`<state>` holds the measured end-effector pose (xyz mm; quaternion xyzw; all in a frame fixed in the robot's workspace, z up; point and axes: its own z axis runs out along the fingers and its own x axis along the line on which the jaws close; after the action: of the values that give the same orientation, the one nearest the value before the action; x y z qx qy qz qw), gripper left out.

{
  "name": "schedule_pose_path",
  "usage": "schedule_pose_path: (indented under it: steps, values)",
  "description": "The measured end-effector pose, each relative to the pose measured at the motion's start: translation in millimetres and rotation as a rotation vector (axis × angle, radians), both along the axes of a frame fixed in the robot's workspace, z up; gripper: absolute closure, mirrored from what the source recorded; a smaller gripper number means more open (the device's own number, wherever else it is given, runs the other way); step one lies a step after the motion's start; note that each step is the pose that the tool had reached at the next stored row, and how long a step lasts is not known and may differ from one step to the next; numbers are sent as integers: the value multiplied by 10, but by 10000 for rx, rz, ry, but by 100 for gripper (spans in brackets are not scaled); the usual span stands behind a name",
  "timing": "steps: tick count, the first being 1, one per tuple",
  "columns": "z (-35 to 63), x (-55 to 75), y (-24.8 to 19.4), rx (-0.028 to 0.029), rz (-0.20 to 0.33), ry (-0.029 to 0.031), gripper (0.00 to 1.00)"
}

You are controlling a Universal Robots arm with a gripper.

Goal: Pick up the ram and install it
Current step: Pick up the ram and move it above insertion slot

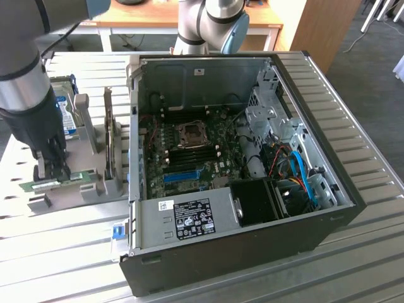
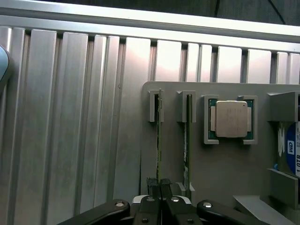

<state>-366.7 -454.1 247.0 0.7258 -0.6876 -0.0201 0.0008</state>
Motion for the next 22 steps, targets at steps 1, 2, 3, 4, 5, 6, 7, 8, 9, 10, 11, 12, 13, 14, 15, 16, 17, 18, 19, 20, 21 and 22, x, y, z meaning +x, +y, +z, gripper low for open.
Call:
schedule_pose_path:
  steps: [1,2,3,4,5,6,7,8,9,10,11,12,13,14,15,16,17,18,19,20,21,22]
  values:
    - [32,0,0,1,0,-1,88]
    - [64,0,0,1,0,-1,88]
    - [99,0,0,0,0,0,88]
    - [130,0,0,1,0,-1,88]
    - [161,0,0,0,0,-1,88]
    - [192,0,0,0,0,0,88]
    - [222,0,0,1,0,0,88]
    - [253,0,0,1,0,0,88]
    - [283,0,0,0,1,0,88]
    - [310,0,0,0,0,-1,88]
    - [339,0,0,0,0,-1,88]
    - [366,0,0,0,0,-1,88]
    - [393,0,0,0,0,0,88]
    - [420,0,0,0,0,0,88]
    - [447,0,0,0,0,0,88]
    - [473,0,0,1,0,-1,88]
    - [500,0,0,0,0,0,88]
    - [524,0,0,0,0,-1,88]
    - [548,0,0,0,-1,-1,88]
    - [571,0,0,0,0,0,88]
    - [594,0,0,1,0,-1,88]
    - [614,0,0,0,0,-1,88]
